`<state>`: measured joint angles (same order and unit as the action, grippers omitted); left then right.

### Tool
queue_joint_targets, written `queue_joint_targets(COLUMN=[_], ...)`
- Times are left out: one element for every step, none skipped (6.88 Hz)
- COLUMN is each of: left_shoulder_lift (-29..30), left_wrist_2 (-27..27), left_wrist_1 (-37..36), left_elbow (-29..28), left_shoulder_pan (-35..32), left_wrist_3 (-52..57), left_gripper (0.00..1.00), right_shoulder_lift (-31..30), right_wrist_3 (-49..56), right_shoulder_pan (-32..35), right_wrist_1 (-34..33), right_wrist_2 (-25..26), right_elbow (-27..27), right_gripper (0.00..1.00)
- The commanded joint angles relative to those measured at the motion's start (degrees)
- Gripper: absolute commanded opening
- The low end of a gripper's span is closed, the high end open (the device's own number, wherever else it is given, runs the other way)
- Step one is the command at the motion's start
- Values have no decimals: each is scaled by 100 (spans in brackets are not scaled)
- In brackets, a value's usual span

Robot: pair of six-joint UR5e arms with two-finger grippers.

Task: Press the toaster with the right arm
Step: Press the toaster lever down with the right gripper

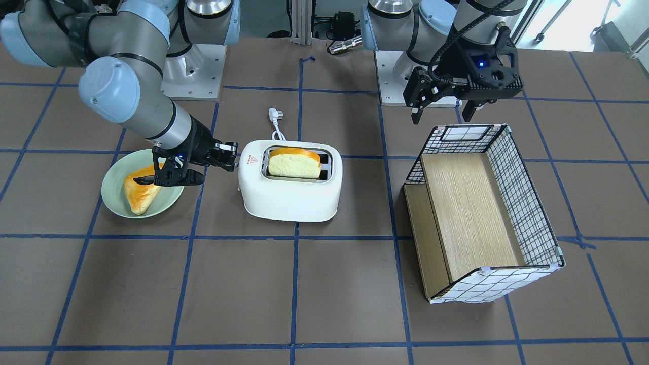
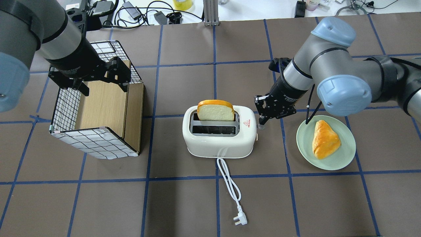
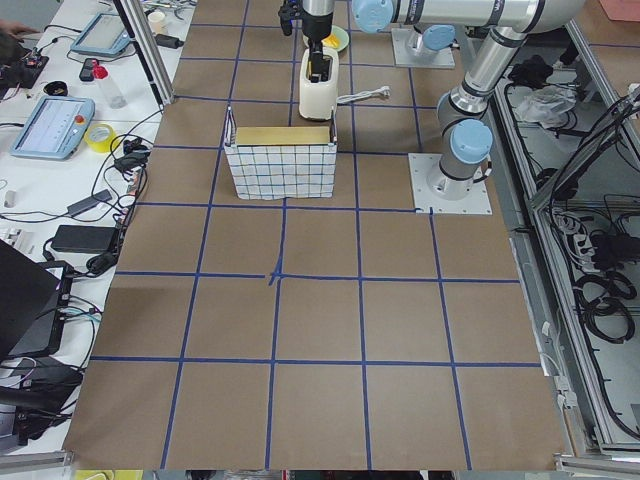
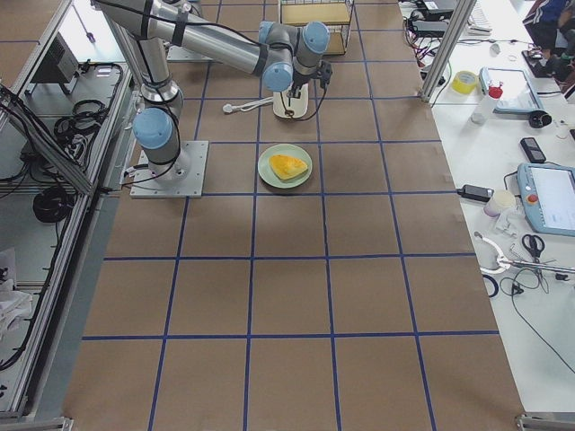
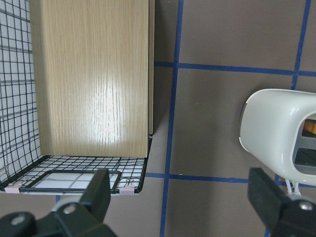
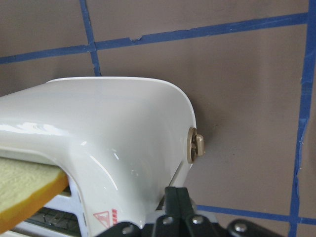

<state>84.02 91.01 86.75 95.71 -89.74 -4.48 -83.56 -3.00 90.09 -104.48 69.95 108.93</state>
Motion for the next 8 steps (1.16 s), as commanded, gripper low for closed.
queue_joint_targets(left_shoulder_lift=[0, 0, 0, 0, 0, 0, 0, 0], left_wrist_2=[-5, -5, -5, 4, -5, 4, -5, 4], left_wrist_1=[0, 0, 0, 0, 0, 0, 0, 0], left_elbow=[0, 0, 0, 0, 0, 0, 0, 0], left_shoulder_pan=[0, 0, 0, 0, 0, 0, 0, 0], left_wrist_3=[0, 0, 0, 0, 0, 0, 0, 0], left_gripper=[100, 100, 100, 100, 100, 100, 100, 100], right_shoulder_lift=[16, 16, 16, 42, 59, 60, 60, 60], right_wrist_3=[1, 1, 9, 9, 18, 18, 18, 1], right_shoulder_pan=[0, 0, -9, -17, -18, -18, -18, -18], right_wrist_1=[-351, -789, -871, -881, -881, -881, -907, -907], right_wrist_2=[-17, -17, -17, -17, -17, -17, -17, -17], right_elbow=[241, 504, 576, 577, 594, 595, 595, 586], right_gripper=[0, 0, 0, 0, 0, 0, 0, 0])
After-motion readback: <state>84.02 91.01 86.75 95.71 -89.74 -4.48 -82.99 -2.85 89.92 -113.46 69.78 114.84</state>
